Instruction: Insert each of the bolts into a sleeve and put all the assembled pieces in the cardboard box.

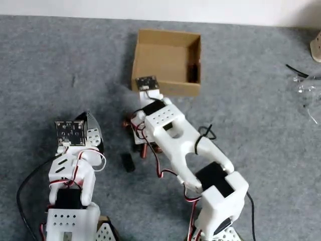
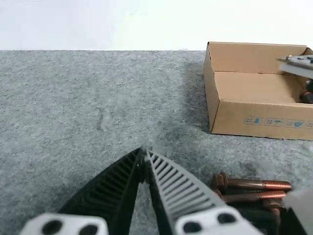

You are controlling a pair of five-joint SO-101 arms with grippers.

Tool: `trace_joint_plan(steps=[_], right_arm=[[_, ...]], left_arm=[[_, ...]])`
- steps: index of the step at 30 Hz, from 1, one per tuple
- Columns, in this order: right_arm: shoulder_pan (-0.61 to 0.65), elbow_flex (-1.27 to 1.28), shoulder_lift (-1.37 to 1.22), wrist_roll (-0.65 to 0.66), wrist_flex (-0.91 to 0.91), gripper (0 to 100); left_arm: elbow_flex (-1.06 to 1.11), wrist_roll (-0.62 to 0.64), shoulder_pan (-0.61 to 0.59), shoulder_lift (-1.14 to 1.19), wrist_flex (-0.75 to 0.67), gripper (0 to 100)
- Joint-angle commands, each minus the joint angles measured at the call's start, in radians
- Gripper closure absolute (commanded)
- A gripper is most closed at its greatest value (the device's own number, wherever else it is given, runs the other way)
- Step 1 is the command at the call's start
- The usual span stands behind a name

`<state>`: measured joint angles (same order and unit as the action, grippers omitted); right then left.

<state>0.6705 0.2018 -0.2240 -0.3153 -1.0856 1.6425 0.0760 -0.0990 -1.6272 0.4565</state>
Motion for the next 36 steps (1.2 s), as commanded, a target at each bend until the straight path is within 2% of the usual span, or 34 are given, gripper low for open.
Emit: trace_joint_plan(steps=[1, 29, 36], right_arm=[[-0.028, -0.002, 0.005, 0.009, 0.005, 88.5], [-0.096, 0.019, 0.002, 0.011, 0.007, 88.5], [-0.068, 0.013, 0.004, 0.012, 0.018, 88.5]], left_arm=[[-0.005, 0.003, -0.008, -0.010, -0.021, 99], [-0.005, 0.003, -0.008, -0.010, -0.021, 99], [-0.005, 0.003, -0.008, -0.010, -0.021, 99]])
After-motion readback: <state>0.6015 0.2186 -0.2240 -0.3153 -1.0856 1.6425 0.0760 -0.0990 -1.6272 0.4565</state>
